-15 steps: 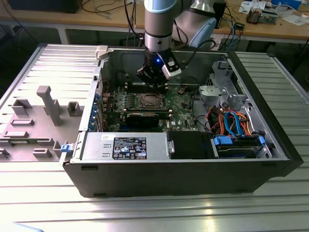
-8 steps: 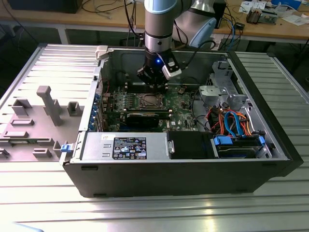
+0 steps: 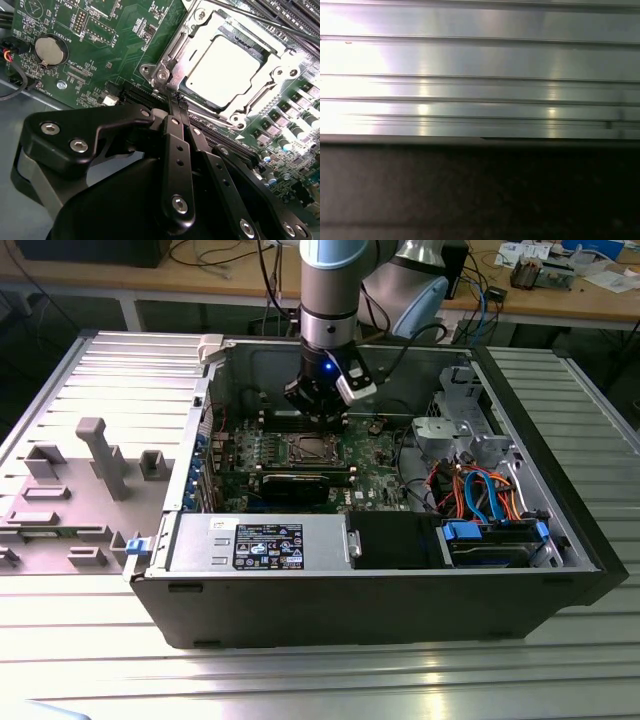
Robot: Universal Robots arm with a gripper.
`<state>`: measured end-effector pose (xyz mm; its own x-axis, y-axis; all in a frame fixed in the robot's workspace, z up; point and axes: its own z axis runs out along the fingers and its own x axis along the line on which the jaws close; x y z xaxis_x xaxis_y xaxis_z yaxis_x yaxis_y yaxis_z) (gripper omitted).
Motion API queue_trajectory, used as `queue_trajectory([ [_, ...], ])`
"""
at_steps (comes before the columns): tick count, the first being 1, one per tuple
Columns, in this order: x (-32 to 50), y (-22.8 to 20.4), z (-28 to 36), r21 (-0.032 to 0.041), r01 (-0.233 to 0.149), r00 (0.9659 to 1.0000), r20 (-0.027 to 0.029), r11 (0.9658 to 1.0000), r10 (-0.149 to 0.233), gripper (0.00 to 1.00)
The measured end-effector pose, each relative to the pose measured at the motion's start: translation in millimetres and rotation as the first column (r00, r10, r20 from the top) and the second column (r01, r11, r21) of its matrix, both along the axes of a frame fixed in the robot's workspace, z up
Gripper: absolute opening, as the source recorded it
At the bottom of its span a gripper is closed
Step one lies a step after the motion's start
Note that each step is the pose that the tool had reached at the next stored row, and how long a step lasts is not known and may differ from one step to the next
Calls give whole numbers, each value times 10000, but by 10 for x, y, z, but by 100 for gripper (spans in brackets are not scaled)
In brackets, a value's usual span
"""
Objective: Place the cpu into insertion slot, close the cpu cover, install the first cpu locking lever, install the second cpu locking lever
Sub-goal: 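Install the first cpu locking lever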
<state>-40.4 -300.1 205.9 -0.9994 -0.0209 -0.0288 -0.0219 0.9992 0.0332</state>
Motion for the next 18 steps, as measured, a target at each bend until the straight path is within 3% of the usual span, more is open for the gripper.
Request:
queue_trajectory([
  [13,0,-1,7,-4,-1,10000,0,10000,1,11],
  [18,2,0,-4,-75,-1,10000,-1,10000,1,11],
])
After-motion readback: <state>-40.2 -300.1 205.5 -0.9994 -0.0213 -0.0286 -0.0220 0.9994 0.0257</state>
